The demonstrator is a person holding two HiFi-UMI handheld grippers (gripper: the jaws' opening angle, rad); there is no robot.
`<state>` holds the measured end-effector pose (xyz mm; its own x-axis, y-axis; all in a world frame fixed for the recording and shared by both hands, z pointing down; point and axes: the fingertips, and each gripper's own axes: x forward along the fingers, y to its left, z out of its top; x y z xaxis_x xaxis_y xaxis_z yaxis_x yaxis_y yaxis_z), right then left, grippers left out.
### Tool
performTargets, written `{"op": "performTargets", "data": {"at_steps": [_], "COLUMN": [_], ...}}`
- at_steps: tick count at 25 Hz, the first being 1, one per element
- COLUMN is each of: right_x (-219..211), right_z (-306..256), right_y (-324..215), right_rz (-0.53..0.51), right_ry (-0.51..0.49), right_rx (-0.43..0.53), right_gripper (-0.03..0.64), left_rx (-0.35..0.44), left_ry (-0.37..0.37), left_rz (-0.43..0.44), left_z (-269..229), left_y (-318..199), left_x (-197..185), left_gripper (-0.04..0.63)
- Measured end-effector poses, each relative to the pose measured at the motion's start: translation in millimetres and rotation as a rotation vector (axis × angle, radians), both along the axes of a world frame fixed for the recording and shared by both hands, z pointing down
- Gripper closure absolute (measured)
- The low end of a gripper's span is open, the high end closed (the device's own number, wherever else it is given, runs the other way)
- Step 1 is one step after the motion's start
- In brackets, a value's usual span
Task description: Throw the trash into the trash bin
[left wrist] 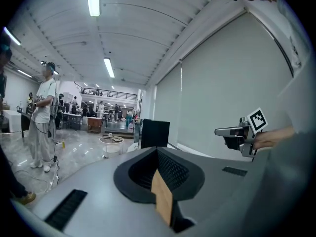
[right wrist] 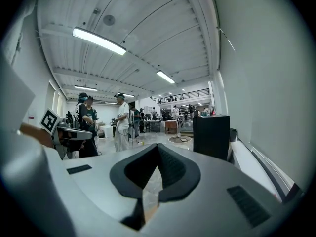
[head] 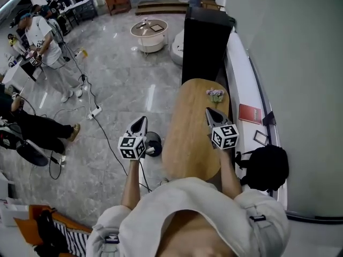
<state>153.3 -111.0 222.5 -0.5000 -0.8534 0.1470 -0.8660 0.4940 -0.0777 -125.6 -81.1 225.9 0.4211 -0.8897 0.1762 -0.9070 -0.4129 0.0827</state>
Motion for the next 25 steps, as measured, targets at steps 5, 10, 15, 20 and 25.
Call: {"op": "performTargets", "data": {"at_steps": [5, 10, 15, 20, 25], "right_x": [2, -2, 0, -2, 2], "right_z": [0, 2, 2, 6, 11], "right_y": [0, -3, -7, -9, -14], "right_rz": [-0.009, -0.025, -0.036, -0.044, -0.045], "right_ry": [0.026, 0.028, 0.035, 0.039, 0.038], "right_rx": [0.004, -0.005, -0.007, -0.015, -0.026], "right_gripper": [0.589, 0.589, 0.589, 0.589, 0.589], "left_rx": [-0.001, -0.007, -0.001, -0.007, -0.011], "left_ry": [0.012, 0.015, 0.015, 0.010, 0.000], "left_rz": [-0.009, -0.005, 0.002, 0.012, 0.021], "left_z": [0, 0, -3, -1, 0], "left_y": [-1, -5, -11, -14, -19], "left_x": [3, 9, 17, 22, 28], "left_gripper": [0.578, 0.578, 0.578, 0.578, 0.578]}}
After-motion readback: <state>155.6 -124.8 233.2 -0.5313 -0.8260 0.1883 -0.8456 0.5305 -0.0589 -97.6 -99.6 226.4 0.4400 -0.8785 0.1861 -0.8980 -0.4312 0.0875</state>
